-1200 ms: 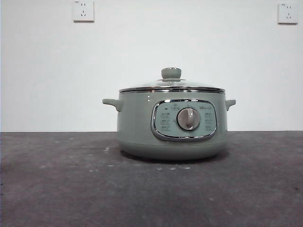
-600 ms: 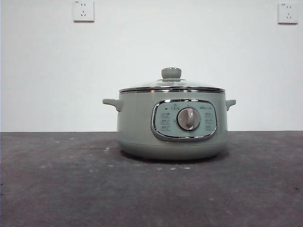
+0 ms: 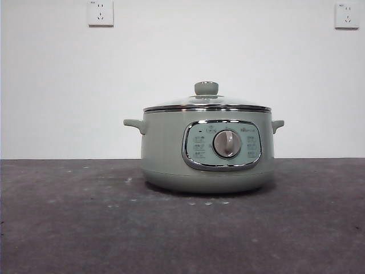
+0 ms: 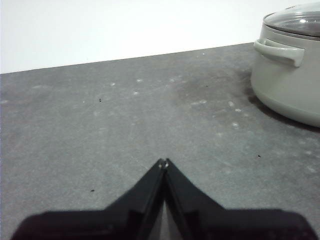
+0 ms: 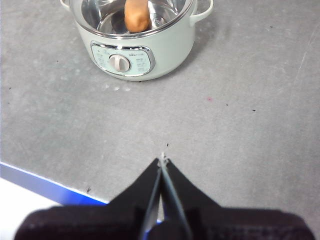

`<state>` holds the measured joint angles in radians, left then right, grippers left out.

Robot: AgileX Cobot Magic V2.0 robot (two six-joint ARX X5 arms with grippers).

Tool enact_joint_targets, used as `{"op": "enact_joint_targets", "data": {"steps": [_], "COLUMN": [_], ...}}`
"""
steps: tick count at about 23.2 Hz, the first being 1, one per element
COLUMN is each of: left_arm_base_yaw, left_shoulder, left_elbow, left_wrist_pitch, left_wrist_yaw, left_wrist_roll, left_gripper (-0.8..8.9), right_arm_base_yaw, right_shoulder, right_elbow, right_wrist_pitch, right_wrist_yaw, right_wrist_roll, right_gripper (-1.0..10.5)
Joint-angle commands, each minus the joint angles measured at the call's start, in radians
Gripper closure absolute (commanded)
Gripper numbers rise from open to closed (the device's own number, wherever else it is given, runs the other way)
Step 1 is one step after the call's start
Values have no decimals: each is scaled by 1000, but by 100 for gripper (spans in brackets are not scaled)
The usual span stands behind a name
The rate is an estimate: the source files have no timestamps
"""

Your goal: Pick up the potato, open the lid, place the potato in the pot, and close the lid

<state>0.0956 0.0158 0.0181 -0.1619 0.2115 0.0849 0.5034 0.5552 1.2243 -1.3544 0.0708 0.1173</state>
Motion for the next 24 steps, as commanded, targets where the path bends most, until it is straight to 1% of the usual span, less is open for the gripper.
{"op": "enact_joint_targets", "data": {"steps": [1,2,3,4,5,6,8,11,14,16,21,24], "left_arm_base_yaw": [2,2,2,2,2,2,2,2,2,2,2,2], "left_shoulder": [0,0,0,0,0,0,0,0,0,0,0,0], "left_elbow": [-10,-10,-10,-10,-10,-10,-10,-10,-10,-10,-10,-10], "left_wrist_pitch": [9,9,9,9,9,9,9,9,9,9,9,9], "left_wrist_yaw": [1,1,1,2,1,1,1,1,1,1,1,1], "left_wrist_roll": [-6,-6,-6,-6,-6,-6,-6,-6,-6,-6,-6,-6], "left_gripper": [817,817,817,817,817,817,817,817,817,817,817,817], "right_arm_base_yaw": [0,0,0,-6,-22,-54,-158,-332,-453,-497,-528,-531], "right_shoulder": [-2,-2,-2,-3,-9,-16,-44,-130,-248,-326,-429,-475], "right_elbow": [-6,-6,-6,-6,-6,-6,-6,-55,-235,-403,-718,-883], "right_wrist_pitch": [-24,-24,-19,-6,1,5,63,283,557,722,1005,1130], "right_wrist_yaw": [1,1,19,66,119,151,148,125,59,13,7,7], "right_wrist_roll": [10,10,-14,-75,-113,-126,-148,-149,-148,-148,-145,-144], "right_gripper": [946,946,946,946,946,946,946,946,946,946,946,946]}}
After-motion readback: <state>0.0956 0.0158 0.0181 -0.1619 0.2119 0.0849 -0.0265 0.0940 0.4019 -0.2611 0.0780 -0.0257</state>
